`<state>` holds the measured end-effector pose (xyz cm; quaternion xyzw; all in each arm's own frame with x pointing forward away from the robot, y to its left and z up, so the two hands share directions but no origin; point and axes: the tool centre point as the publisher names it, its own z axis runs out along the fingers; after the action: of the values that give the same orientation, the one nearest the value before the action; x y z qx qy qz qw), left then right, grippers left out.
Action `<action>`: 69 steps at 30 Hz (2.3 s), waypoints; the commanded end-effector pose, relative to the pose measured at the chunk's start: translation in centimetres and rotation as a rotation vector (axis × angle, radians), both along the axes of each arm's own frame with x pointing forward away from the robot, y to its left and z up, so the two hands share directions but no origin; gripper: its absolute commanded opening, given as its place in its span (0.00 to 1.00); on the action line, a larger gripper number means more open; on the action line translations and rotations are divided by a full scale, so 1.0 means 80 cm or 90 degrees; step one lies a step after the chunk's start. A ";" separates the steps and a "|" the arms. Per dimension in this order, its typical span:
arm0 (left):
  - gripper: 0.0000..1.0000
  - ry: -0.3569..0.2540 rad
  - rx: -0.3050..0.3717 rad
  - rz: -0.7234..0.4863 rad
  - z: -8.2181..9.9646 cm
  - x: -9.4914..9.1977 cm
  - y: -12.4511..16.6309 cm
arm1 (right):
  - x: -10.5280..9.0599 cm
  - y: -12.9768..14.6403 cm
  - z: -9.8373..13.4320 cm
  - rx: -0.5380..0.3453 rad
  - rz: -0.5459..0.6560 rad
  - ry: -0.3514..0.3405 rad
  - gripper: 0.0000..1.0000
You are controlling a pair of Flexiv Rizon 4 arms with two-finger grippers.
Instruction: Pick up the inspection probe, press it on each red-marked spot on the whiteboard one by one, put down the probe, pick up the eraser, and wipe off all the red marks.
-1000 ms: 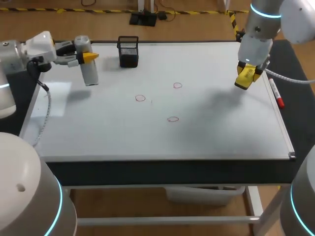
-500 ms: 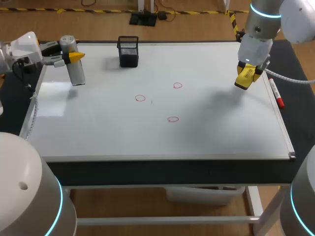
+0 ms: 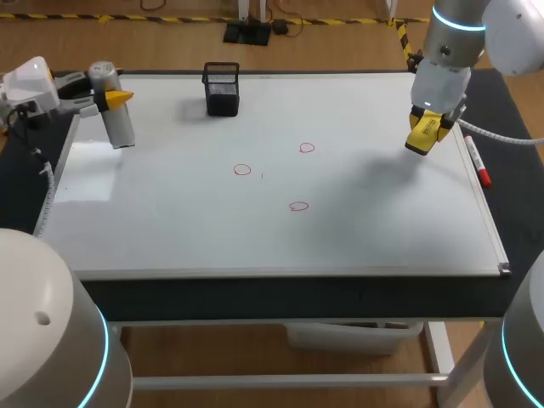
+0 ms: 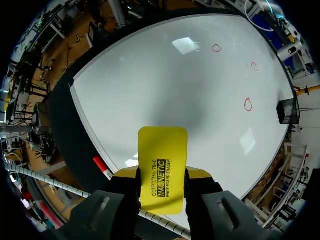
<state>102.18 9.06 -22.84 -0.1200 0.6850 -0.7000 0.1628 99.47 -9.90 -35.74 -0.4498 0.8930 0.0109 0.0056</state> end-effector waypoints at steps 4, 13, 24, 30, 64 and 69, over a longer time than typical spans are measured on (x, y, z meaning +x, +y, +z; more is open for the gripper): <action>0.00 0.000 0.002 0.004 0.003 -0.003 -0.001 | 0.000 -0.001 0.001 -0.002 0.001 0.000 0.00; 0.00 0.000 0.002 0.004 0.003 -0.003 -0.001 | 0.003 0.025 0.003 0.000 0.047 0.002 0.00; 0.00 0.000 0.002 0.004 0.003 -0.003 -0.001 | 0.001 0.115 0.005 -0.008 0.173 0.010 0.00; 0.00 0.000 0.002 0.004 0.003 -0.003 -0.001 | -0.016 0.175 0.008 -0.008 0.248 -0.004 0.00; 0.00 0.000 0.002 0.004 0.003 -0.003 -0.001 | -0.047 0.451 -0.031 -0.016 0.486 0.000 0.00; 0.00 0.000 0.002 0.004 0.003 -0.003 -0.001 | -0.048 0.474 -0.043 -0.019 0.492 0.005 0.00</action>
<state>102.00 9.06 -22.68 -0.1212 0.6856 -0.6990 0.1635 95.02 26.54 -38.28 -0.7534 0.6569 0.0243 0.0172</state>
